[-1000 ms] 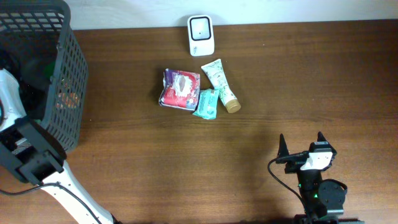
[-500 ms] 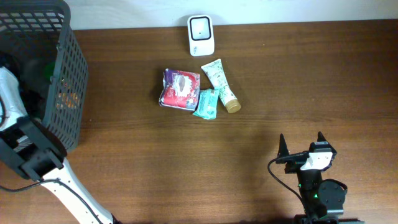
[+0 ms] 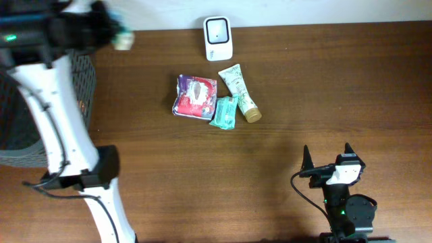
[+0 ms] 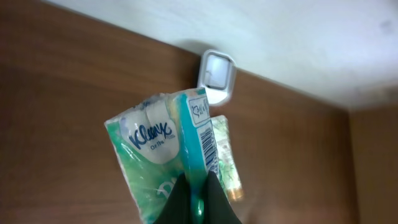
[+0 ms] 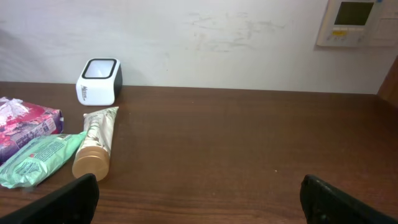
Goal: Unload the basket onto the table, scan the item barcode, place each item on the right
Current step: 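Grasp the small green Kleenex pack in the basket and place it right of the tube, then grasp the orange Kleenex pack in the basket and place it beside the green pack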
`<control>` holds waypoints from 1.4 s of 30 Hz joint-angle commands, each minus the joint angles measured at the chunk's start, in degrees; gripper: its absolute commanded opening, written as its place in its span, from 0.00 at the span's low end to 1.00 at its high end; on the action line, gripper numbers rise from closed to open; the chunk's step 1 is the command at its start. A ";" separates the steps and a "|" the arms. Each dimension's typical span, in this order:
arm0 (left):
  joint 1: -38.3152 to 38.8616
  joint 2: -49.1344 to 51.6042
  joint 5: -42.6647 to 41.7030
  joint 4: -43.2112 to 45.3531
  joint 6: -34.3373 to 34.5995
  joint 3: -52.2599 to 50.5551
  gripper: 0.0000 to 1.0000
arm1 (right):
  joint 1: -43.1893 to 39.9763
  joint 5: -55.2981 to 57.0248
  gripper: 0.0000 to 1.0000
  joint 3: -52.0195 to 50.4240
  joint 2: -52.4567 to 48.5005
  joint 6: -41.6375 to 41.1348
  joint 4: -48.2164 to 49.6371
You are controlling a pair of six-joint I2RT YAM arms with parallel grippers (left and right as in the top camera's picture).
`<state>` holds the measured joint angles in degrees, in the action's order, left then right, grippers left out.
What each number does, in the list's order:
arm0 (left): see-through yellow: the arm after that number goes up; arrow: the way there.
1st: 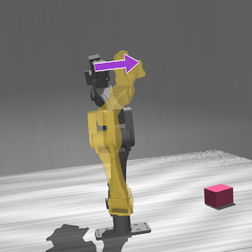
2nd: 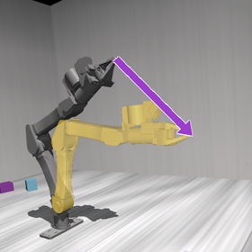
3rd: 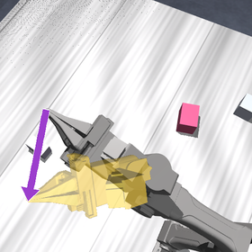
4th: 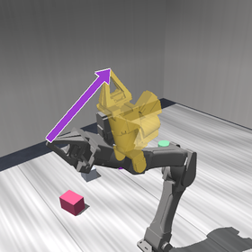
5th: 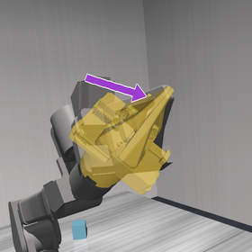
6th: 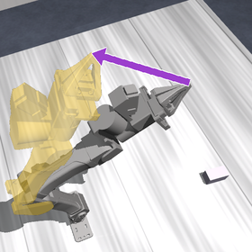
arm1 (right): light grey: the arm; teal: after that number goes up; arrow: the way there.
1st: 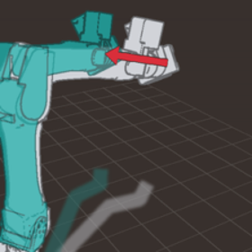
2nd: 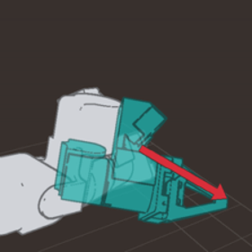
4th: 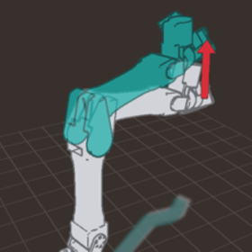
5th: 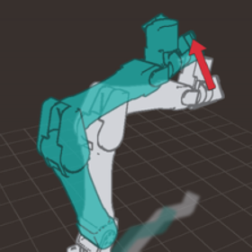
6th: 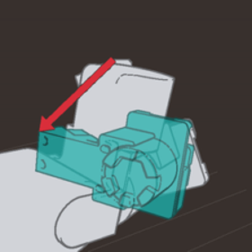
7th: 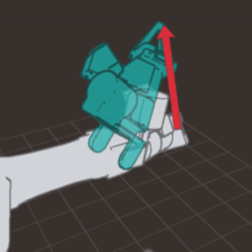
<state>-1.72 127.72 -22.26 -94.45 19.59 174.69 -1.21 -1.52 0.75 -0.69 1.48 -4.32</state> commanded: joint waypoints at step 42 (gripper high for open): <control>-27.78 -16.96 23.02 39.43 -0.70 -65.35 0.96 | 0.50 0.09 0.98 -0.44 0.33 -0.63 -0.17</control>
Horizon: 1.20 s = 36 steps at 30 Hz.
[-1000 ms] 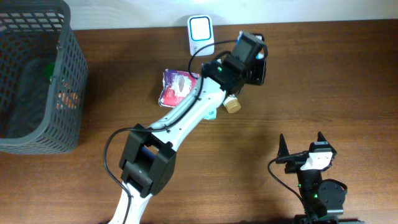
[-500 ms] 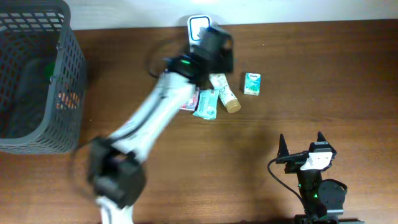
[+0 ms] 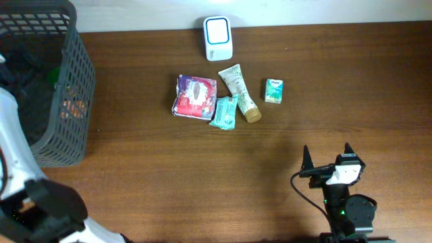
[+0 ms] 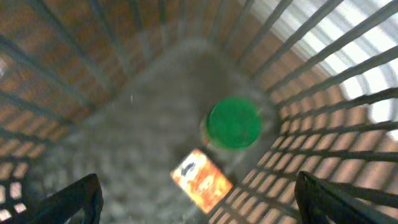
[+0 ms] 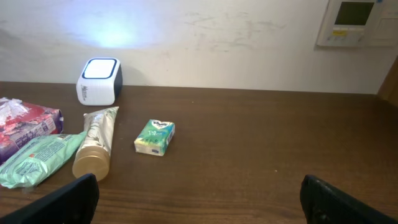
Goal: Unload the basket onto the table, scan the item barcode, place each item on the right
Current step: 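Grasp the orange Kleenex pack in the basket and place it beside the green pack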
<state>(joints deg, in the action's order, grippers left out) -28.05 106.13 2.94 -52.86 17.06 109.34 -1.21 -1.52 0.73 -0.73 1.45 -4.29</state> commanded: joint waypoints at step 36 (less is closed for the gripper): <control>-2.62 -11.50 -23.65 -13.53 10.36 9.92 0.00 | 0.50 0.09 0.98 -0.42 0.37 -0.61 -0.20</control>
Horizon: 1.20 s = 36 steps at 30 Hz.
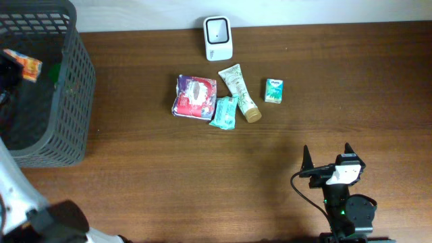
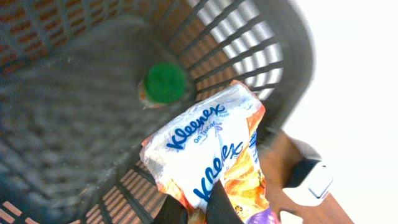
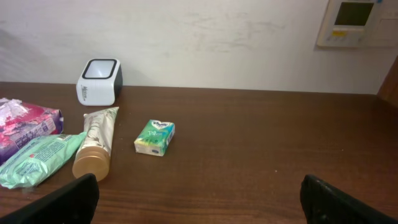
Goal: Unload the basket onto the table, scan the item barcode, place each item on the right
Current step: 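Grasp the orange Kleenex pack in the basket and place it beside the green pack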
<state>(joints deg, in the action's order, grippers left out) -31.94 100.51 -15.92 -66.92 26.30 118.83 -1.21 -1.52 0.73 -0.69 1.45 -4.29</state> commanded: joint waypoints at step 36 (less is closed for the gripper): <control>46.82 17.86 13.31 -2.40 -4.13 36.61 0.93 | 0.50 0.09 0.98 -0.42 0.33 -0.61 -0.20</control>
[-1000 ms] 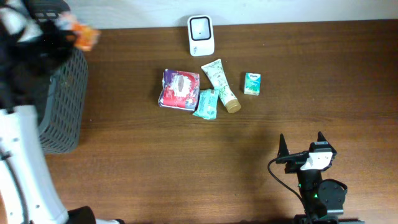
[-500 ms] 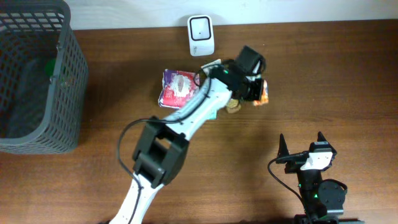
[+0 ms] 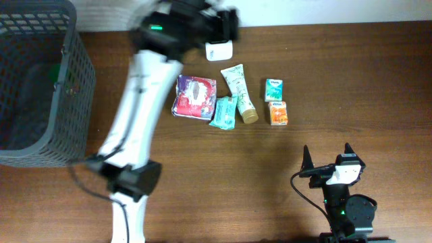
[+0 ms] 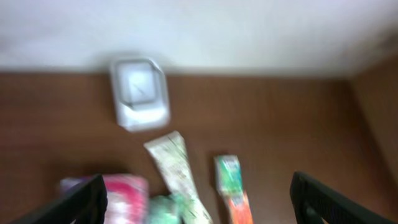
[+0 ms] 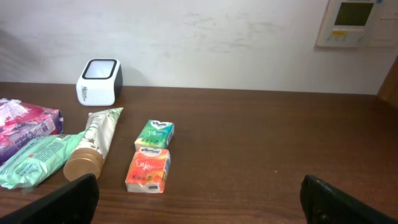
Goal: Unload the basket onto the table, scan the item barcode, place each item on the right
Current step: 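Grasp the orange Kleenex pack in the basket and place it beside the green pack, then grasp the green-lidded jar in the basket and set it left of the tissue pack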
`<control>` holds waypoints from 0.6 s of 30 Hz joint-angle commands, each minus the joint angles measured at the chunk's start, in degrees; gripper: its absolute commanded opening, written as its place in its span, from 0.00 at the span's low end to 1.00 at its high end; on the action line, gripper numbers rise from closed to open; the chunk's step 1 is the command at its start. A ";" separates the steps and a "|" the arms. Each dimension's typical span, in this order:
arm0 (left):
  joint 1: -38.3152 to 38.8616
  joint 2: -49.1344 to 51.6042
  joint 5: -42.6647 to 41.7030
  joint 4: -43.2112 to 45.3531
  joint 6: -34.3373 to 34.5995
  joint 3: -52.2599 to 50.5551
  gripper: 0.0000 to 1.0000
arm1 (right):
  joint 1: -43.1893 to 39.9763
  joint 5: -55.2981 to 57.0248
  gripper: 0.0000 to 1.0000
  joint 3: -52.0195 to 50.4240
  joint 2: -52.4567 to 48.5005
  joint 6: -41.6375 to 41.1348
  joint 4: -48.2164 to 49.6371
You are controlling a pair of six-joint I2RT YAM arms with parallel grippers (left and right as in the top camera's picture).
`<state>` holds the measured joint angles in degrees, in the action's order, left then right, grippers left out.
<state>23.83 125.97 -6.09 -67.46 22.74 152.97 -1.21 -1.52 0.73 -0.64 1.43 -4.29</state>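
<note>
The white barcode scanner point(image 4: 140, 92) stands at the table's back edge, partly under my left gripper point(image 3: 223, 25) in the overhead view. That gripper hangs open and empty above it, its view blurred. An orange tissue pack point(image 3: 278, 113) lies on the table just in front of a green tissue pack point(image 3: 273, 89). Left of them lie a cream tube point(image 3: 239, 91), a teal wipes pack point(image 3: 224, 113) and a pink pack point(image 3: 196, 96). My right gripper point(image 3: 327, 158) rests open near the front edge, facing the orange pack point(image 5: 148, 170).
A dark wire basket point(image 3: 71, 101) stands at the table's left end, with a green-topped item point(image 3: 54, 71) inside. A wall thermostat point(image 5: 354, 23) shows at the upper right of the right wrist view. My left arm stretches from the front edge to the scanner.
My left gripper was shut on the orange tissue pack above the basket. It is now open over the scanner, and the orange pack lies on the table in front of the green pack. The right arm is unchanged.
My left gripper first held the green tissue pack in the air. Then that pack lay right of the tube and the gripper was open inside the basket. Then it held the orange pack above the basket; now that pack lies beside the green one.
</note>
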 commanded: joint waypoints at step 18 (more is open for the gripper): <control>-51.32 13.27 -1.64 -0.72 -23.89 -3.91 0.99 | 0.50 0.09 0.98 -0.42 0.28 -0.59 -0.17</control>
<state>-27.73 136.35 -1.85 -69.19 2.46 149.58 -1.21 -1.52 0.73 -0.64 1.43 -4.29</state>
